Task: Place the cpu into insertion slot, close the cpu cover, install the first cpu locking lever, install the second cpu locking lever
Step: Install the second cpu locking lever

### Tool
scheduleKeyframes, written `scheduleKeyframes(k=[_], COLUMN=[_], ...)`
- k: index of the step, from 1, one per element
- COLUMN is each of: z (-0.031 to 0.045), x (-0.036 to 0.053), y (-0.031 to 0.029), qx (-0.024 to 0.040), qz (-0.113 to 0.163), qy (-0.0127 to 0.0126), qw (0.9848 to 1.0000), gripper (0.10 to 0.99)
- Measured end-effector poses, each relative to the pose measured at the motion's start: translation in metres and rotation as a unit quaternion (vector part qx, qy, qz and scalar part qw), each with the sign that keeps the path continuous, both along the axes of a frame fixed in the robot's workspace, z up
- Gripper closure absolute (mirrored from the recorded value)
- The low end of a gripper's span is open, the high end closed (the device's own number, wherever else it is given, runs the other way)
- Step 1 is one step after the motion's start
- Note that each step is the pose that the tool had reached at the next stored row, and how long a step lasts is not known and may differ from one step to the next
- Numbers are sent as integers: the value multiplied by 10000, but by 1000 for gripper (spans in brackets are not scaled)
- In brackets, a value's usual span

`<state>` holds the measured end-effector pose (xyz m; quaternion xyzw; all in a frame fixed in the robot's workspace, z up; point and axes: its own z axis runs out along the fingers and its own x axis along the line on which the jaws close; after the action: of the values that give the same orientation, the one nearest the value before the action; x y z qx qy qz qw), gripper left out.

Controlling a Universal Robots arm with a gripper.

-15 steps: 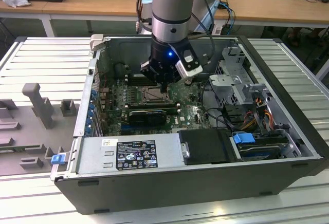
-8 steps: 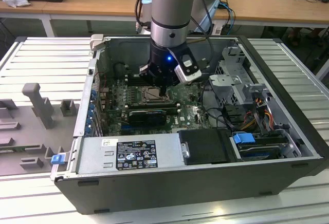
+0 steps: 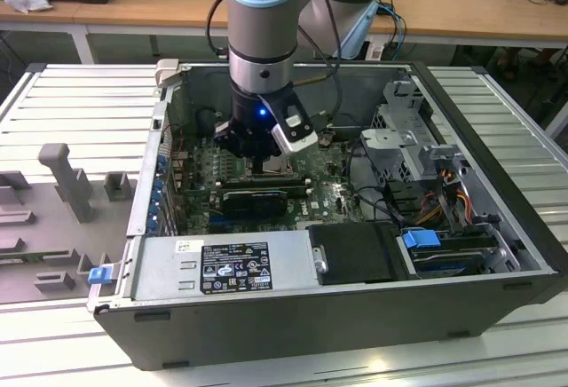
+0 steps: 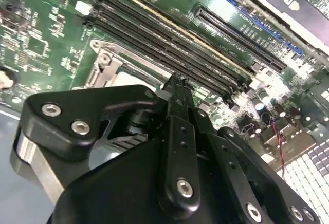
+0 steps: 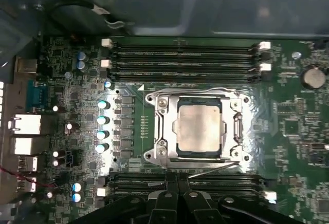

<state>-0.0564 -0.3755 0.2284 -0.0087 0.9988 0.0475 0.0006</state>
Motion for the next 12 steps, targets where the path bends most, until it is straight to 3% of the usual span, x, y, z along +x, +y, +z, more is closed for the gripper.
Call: scheduleKeyframes(k=[4, 9, 12], z=[-125, -173, -182], x=[-6, -81, -107], y=[0, -42, -91], qx=[9, 229, 280], qz=[13, 67, 85], qy=[0, 0, 0], qw=[10000, 9997, 9996], gripper=[980, 980, 980])
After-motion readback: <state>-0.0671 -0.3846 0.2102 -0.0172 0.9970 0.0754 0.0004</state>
